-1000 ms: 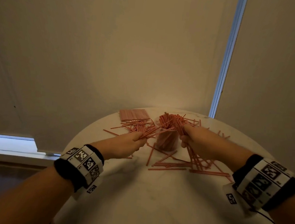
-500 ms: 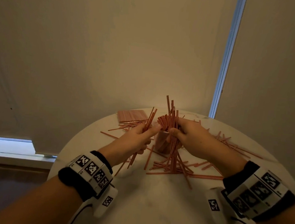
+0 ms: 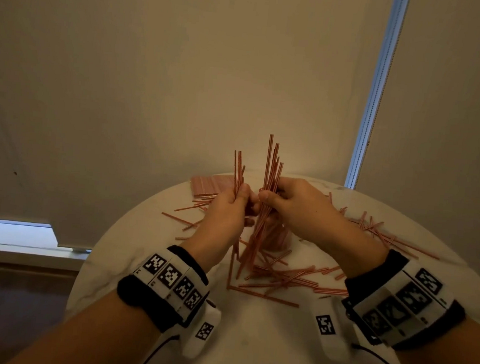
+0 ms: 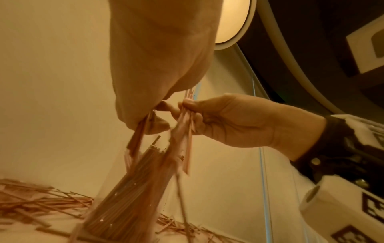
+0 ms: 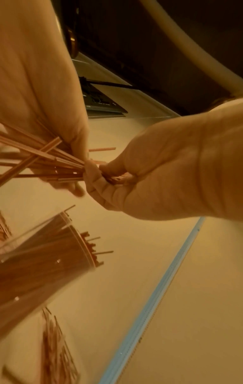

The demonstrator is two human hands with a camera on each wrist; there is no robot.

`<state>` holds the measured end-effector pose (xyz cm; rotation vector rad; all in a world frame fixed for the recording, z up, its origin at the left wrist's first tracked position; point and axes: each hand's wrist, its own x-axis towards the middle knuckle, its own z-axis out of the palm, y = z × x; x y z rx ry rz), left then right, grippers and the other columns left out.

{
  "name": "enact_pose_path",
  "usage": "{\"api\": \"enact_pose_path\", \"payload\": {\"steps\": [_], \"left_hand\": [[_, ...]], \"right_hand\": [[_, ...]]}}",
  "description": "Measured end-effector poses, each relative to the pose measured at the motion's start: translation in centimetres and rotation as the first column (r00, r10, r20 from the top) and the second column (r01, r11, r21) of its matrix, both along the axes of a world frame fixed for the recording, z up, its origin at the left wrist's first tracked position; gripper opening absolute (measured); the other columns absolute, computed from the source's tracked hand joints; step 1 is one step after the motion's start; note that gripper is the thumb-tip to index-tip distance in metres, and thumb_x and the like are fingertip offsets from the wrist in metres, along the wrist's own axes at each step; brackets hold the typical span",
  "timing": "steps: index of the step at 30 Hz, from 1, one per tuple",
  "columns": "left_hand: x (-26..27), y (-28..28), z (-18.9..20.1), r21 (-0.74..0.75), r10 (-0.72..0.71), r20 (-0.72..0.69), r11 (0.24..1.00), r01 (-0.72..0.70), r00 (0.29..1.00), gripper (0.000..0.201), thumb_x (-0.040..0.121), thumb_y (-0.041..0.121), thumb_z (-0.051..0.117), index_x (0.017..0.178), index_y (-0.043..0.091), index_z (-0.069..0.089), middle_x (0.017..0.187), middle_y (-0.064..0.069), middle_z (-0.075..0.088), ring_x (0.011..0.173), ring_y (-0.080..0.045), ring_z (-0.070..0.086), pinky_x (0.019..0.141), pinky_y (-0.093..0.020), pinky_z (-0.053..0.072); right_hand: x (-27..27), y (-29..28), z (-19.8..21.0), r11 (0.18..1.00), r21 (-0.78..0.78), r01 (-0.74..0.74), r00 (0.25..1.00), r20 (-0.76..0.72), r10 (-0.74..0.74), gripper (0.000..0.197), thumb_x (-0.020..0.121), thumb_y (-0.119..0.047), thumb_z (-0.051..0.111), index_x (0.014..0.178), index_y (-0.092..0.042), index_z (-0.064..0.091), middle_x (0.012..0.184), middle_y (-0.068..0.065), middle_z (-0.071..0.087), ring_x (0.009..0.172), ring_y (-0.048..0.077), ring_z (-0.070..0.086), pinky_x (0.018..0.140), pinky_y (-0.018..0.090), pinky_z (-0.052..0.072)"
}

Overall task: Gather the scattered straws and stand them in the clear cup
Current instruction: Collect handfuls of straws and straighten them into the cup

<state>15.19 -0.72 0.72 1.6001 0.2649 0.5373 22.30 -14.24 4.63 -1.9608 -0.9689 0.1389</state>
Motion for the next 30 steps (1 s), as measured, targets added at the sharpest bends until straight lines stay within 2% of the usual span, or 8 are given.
{"api": "enact_pose_path", "payload": {"steps": [2, 5, 9, 13, 17, 20, 25, 30], "left_hand": [[0.5, -0.2, 0.1, -0.047, 0.062, 0.014, 0.997, -0.062, 0.998, 0.037, 0.11, 0.039, 0.039, 0.106, 0.016, 0.068, 0.092, -0.007, 0.077, 0.083, -0.023, 0.075, 0.07, -0.035, 0.059], [0.8, -0.2, 0.4, -0.103, 0.101, 0.074, 0.99, -0.093, 0.992, 0.035, 0.11, 0.04, 0.038, 0.095, 0.045, 0.069, 0.087, 0.002, 0.078, 0.082, -0.021, 0.077, 0.07, -0.042, 0.063], [1.2, 0.3, 0.7, -0.212, 0.151, 0.095, 0.969, -0.128, 0.984, 0.029, 0.11, 0.043, 0.034, 0.094, 0.034, 0.057, 0.063, 0.003, 0.071, 0.046, -0.012, 0.059, 0.045, -0.029, 0.049], [2.3, 1.3, 0.6, -0.329, 0.186, 0.119, 0.934, -0.138, 0.975, 0.045, 0.108, 0.051, 0.036, 0.097, 0.023, 0.07, 0.056, 0.004, 0.051, 0.043, -0.009, 0.043, 0.039, -0.025, 0.035], [3.1, 2.0, 0.9, -0.343, 0.185, 0.102, 0.929, -0.14, 0.977, 0.069, 0.095, 0.077, 0.032, 0.094, 0.018, 0.069, 0.054, 0.007, 0.044, 0.042, -0.008, 0.038, 0.039, -0.024, 0.032], [3.2, 2.9, 1.7, -0.319, 0.137, 0.124, 0.943, -0.091, 0.983, 0.075, 0.079, 0.086, 0.033, 0.081, 0.015, 0.058, 0.054, 0.006, 0.039, 0.044, -0.009, 0.03, 0.04, -0.023, 0.025], [4.0, 4.3, 3.5, -0.402, 0.004, 0.151, 0.914, 0.058, 0.988, 0.051, 0.088, 0.069, 0.052, 0.072, 0.021, 0.045, 0.057, 0.005, 0.031, 0.043, -0.007, 0.023, 0.037, -0.021, 0.022], [5.2, 4.6, 4.2, -0.422, -0.046, 0.175, 0.899, 0.117, 0.984, 0.042, 0.102, 0.054, 0.05, 0.075, 0.022, 0.045, 0.06, 0.006, 0.035, 0.046, -0.006, 0.023, 0.04, -0.02, 0.021]], "right_hand": [[-0.3, 1.0, 0.3, 0.999, 0.048, -0.014, 0.999, -0.031, 0.016, 0.013, 0.1, -0.031, 0.057, 0.098, -0.023, 0.067, 0.08, -0.005, 0.075, 0.069, 0.007, 0.073, 0.071, 0.033, 0.06], [-0.6, 2.6, 0.6, 0.994, 0.106, -0.004, 1.0, -0.027, 0.007, 0.008, 0.099, -0.029, 0.059, 0.094, -0.029, 0.066, 0.077, -0.006, 0.072, 0.064, 0.005, 0.071, 0.056, 0.022, 0.056], [-0.1, 4.0, 1.4, 0.999, 0.054, 0.003, 0.991, 0.135, -0.01, 0.013, 0.095, -0.039, 0.064, 0.095, -0.027, 0.069, 0.075, -0.009, 0.069, 0.064, 0.001, 0.066, 0.058, 0.017, 0.05], [0.3, 5.4, 2.6, 0.998, 0.052, -0.018, 0.983, 0.184, 0.008, 0.012, 0.091, -0.038, 0.069, 0.096, -0.027, 0.067, 0.076, -0.014, 0.068, 0.062, -0.011, 0.062, 0.047, 0.003, 0.039], [1.3, 5.6, 3.4, 0.999, 0.043, 0.003, 0.978, 0.209, -0.012, 0.014, 0.091, -0.037, 0.07, 0.102, -0.029, 0.066, 0.082, -0.013, 0.069, 0.069, -0.005, 0.063, 0.055, 0.01, 0.039], [2.0, 4.9, 3.1, 0.996, -0.087, 0.007, 0.971, 0.239, 0.014, 0.013, 0.093, -0.039, 0.066, 0.104, -0.031, 0.065, 0.087, -0.016, 0.066, 0.073, -0.003, 0.061, 0.056, 0.012, 0.038], [2.3, 3.8, 1.9, 0.874, -0.48, -0.069, 0.968, 0.178, 0.175, 0.017, 0.086, -0.039, 0.074, 0.1, -0.031, 0.069, 0.08, -0.013, 0.071, 0.066, 0.0, 0.066, 0.062, 0.019, 0.049], [2.0, 4.5, 1.1, 0.881, -0.464, -0.091, 0.962, 0.187, 0.198, 0.004, 0.089, -0.027, 0.07, 0.084, -0.026, 0.071, 0.072, -0.006, 0.073, 0.064, 0.005, 0.068, 0.057, 0.02, 0.049]]}}
